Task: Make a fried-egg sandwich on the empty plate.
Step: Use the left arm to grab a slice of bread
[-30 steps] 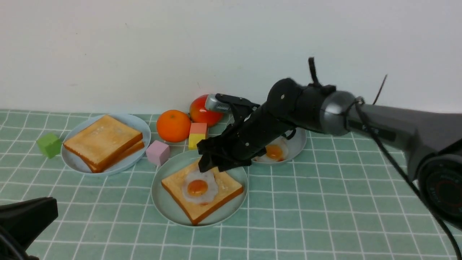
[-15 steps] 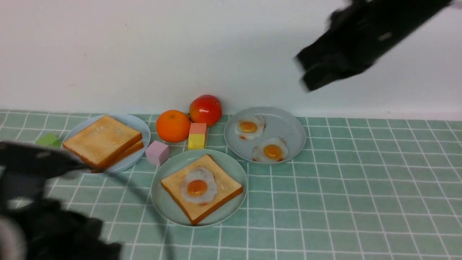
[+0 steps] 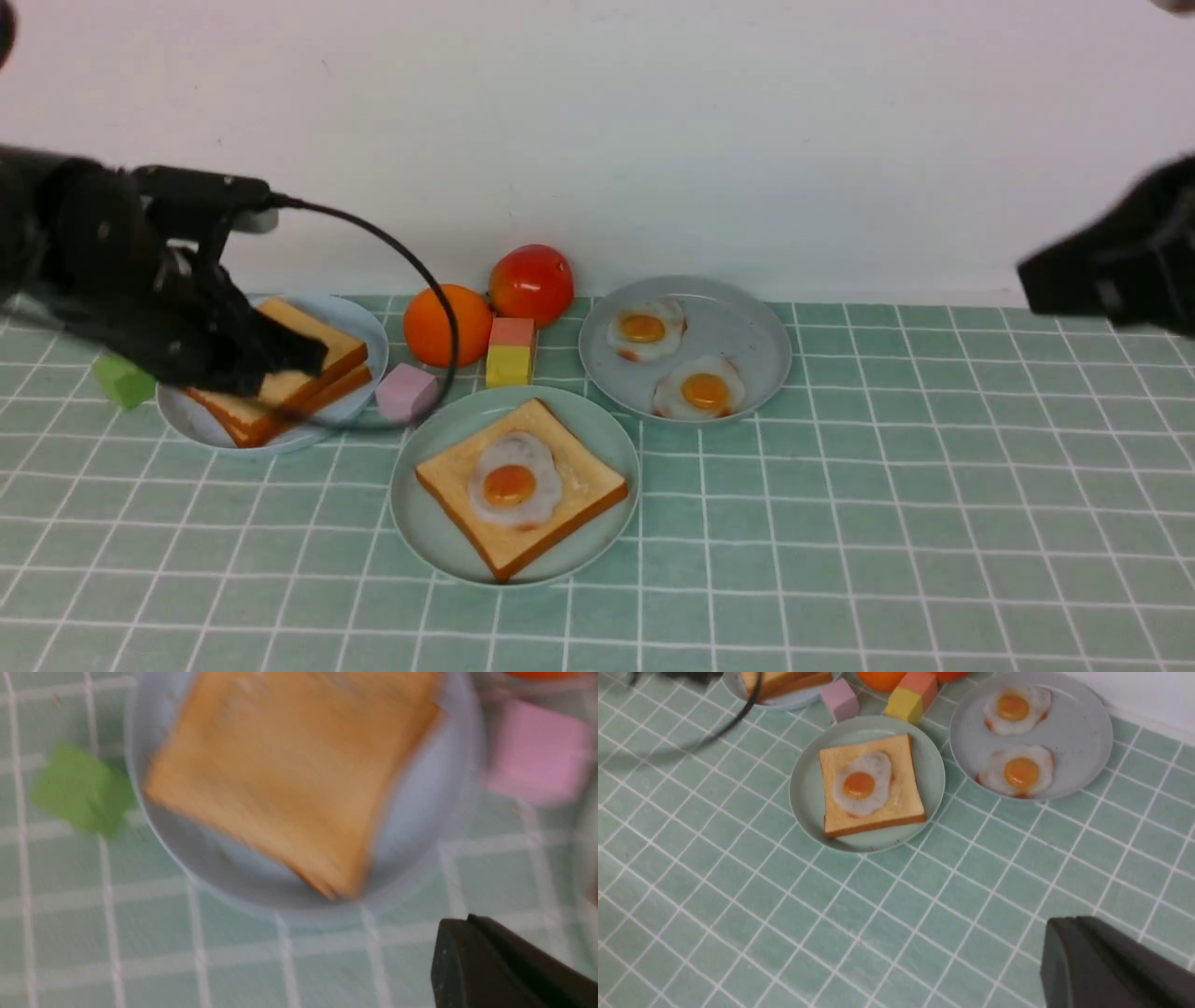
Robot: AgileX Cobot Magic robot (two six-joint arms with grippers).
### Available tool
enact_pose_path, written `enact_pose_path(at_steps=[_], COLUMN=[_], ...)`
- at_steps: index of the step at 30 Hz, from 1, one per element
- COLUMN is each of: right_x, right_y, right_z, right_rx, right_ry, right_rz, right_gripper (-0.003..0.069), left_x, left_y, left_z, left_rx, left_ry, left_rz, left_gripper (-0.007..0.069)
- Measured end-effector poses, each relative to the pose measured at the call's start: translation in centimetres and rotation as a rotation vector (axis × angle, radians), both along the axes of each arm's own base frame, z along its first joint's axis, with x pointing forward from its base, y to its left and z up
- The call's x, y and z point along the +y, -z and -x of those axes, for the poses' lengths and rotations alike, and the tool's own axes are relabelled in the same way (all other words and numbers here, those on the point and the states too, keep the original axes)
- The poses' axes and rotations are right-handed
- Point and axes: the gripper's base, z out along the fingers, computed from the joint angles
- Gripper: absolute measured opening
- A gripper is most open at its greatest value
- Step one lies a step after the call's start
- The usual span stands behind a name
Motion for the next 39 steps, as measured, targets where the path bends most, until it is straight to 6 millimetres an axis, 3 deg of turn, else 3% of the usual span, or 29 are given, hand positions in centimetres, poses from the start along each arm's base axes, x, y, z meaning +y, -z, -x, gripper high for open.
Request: enact_pose_path(at_steps=[4, 6, 12, 17, 20, 23, 28, 30, 34, 39], right_x=[-0.5, -0.8, -0.8, -0.7, -0.7, -0.7, -0.6, -0.6, -0.5, -0.5], right_y=[0.2, 0.2, 0.3, 0.2, 0.2, 0.2, 0.1, 0.1, 0.1, 0.2], right_z=[0.8, 1.2, 1.4, 1.4, 1.4, 1.4, 1.4, 1.4, 1.5, 1.6], right_rx=[-0.001, 0.008, 0.019, 0.013, 0.007, 0.008, 0.012, 0.013, 0.020, 0.033], right_ry=[0.003, 0.002, -0.001, -0.004, -0.003, -0.004, -0.007, -0.008, -0.012, -0.015], right_rz=[0.024, 0.041, 0.045, 0.024, 0.020, 0.017, 0.009, 0.006, 0.000, 0.007], right_gripper=[0.0003, 0.0004, 0.0008, 0.0012, 0.0014, 0.0013, 0.0013, 0.0013, 0.0013, 0.0015], left_x=[0.8, 0.7, 0.7, 0.6, 0.5, 0.6, 0.6, 0.6, 0.6, 0.6], left_y=[1.4, 2.6, 4.1, 6.3, 7.6, 7.6, 7.7, 7.7, 7.0, 4.6], left_z=[-2.9, -4.1, -4.7, -5.6, -6.0, -6.1, -6.2, -6.2, -6.0, -5.3], left_rx=[0.010, 0.023, 0.051, 0.050, 0.049, 0.045, 0.054, 0.058, 0.053, 0.031], left_ry=[0.073, 0.158, 0.269, 0.295, 0.301, 0.305, 0.311, 0.311, 0.309, 0.298], left_rz=[-0.069, -0.127, -0.197, -0.211, -0.215, -0.224, -0.232, -0.233, -0.232, -0.223], left_gripper=[0.0028, 0.0107, 0.0323, 0.0411, 0.0409, 0.0380, 0.0223, 0.0218, 0.0211, 0.0106])
